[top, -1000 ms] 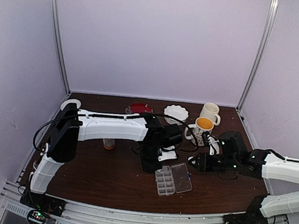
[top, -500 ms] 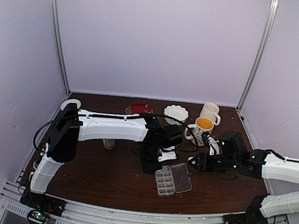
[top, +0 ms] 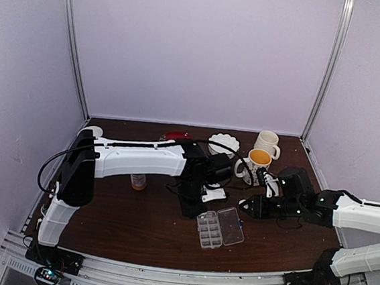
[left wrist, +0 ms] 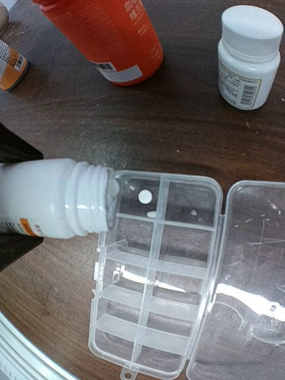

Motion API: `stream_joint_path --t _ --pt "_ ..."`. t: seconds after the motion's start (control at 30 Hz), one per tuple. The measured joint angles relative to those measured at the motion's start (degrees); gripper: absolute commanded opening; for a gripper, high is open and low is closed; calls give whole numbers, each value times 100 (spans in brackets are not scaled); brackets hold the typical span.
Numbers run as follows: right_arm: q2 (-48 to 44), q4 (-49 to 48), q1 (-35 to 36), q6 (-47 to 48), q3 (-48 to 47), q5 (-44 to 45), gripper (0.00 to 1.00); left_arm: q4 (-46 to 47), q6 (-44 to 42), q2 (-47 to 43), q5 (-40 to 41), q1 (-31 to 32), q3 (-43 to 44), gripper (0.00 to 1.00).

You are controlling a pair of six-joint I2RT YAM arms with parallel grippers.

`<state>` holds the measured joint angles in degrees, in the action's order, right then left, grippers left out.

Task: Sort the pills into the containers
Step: Pour the pill into the compartment of the pill container.

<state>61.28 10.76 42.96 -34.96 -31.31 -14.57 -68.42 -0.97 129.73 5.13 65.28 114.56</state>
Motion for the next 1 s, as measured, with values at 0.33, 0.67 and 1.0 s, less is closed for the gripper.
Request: stream_joint_path --t 0.33,0.67,1.0 --pt "2 2 -15 2 0 -20 9 15 2 -2 -37 9 -13 11" --pt "2 9 -24 4 0 -20 9 -63 7 70 -39 9 85 11" --pt "2 13 -24 7 0 -22 9 -170 7 212 -33 9 234 12"
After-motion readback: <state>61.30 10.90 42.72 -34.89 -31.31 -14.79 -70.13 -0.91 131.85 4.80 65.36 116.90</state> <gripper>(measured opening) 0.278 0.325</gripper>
